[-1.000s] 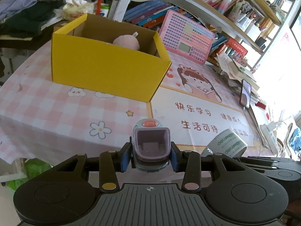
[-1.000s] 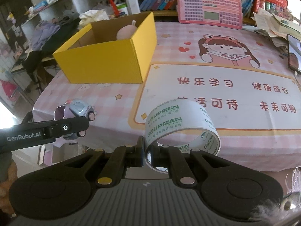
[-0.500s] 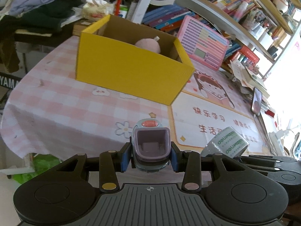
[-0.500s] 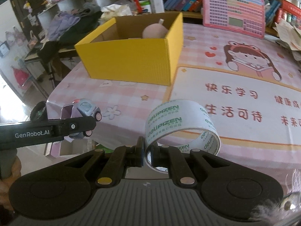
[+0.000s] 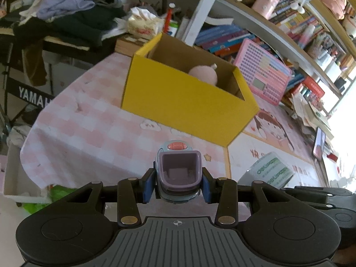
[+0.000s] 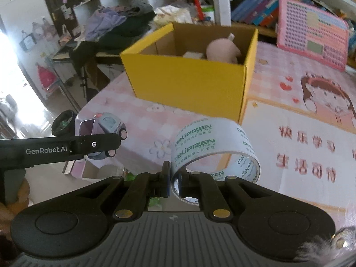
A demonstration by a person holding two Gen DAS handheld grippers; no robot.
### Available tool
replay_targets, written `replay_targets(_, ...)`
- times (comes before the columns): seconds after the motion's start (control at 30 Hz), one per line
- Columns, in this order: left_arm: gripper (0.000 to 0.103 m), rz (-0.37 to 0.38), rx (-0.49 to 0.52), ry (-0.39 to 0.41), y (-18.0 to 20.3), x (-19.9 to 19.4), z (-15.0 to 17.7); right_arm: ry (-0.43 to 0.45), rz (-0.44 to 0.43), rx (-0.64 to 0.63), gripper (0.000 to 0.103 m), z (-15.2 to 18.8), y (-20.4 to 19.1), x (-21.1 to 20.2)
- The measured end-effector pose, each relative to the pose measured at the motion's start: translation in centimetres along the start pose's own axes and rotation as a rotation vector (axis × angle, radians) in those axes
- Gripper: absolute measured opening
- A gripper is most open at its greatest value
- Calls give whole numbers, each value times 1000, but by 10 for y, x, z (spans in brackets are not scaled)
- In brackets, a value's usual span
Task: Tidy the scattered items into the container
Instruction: 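Carry the toy car and tape roll with both tools over the yellow box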
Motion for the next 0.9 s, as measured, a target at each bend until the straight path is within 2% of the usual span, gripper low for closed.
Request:
replay_targets(0.37, 40, -48, 77, 171, 22, 6, -54, 197, -32, -194, 6, -59, 8, -1)
replay_targets(0.6, 40, -56, 92, 231, 34, 29, -96, 274, -56, -251, 6, -114, 32, 12)
replay_targets(0.7, 40, -42, 87, 215, 36, 49, -119, 259, -52, -250, 6, -136, 46, 29)
replay_targets(0.8, 40, -8, 78, 160, 38, 78, -146, 180, -93, -218, 6, -157, 60, 55)
replay_targets(0.9, 40, -16, 97, 110, 44, 111, -168, 87, -129, -160, 7, -172, 74, 86)
Point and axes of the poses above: each gripper's, at about its wrist camera, not at the fingertips, and x roughly the way its jaws point, y to its right, z to its underside, the point moved 1 cm from there along x, roughly the way its jaws point, and after that the axes turned 8 degrees about -z, right-handed, at the moved point
